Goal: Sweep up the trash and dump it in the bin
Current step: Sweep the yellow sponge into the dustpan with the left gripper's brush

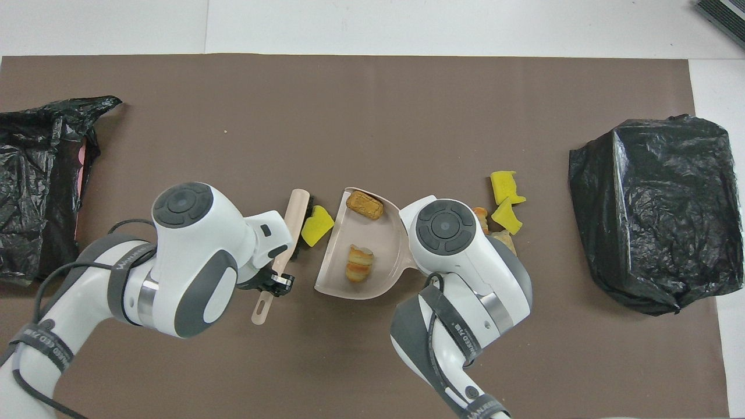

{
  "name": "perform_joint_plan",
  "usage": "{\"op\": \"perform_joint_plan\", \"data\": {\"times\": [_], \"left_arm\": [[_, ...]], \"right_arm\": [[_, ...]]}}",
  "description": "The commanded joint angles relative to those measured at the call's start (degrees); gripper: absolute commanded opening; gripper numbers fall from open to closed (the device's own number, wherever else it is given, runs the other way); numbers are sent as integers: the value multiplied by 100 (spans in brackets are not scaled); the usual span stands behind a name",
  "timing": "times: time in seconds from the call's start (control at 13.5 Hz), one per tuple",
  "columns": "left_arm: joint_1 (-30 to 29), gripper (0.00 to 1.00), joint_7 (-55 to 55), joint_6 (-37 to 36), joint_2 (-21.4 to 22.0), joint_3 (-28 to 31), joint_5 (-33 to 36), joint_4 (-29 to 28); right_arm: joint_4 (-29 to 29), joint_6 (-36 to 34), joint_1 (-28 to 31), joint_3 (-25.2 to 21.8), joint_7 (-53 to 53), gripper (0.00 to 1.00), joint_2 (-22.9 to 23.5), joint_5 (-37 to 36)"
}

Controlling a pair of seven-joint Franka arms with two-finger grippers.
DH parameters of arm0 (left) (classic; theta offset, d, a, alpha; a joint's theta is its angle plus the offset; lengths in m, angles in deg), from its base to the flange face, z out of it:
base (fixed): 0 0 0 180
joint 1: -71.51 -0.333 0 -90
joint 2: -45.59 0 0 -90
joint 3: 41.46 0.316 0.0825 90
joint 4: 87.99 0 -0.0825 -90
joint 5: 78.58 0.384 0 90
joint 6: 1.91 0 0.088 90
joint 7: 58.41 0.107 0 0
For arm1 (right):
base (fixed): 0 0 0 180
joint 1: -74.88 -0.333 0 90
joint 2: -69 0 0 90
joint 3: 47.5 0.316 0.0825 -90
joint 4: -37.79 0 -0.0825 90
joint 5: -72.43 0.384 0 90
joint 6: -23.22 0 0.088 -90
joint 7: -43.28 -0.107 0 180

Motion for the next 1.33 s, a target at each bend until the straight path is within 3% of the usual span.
{"op": "perform_joint_plan", "data": {"times": [0.0,0.22,0.52,0.89,1.26], "left_arm": [[30,0,-548,406,164,-493,-280,-166],[30,0,-1015,399,164,-899,-316,-105],[-49,0,-1069,-347,199,-856,-298,194],[-67,0,-1183,-954,892,-707,-289,274],[29,0,-2228,-1166,1376,-715,-210,72]], "right_arm": [[141,211,81,53,-143,0,-64,-21],[141,211,81,53,-143,0,-64,-21],[141,211,81,53,-143,0,-64,-21],[124,132,89,53,-222,0,-64,-12],[-157,105,379,53,-310,0,-344,-12]]}}
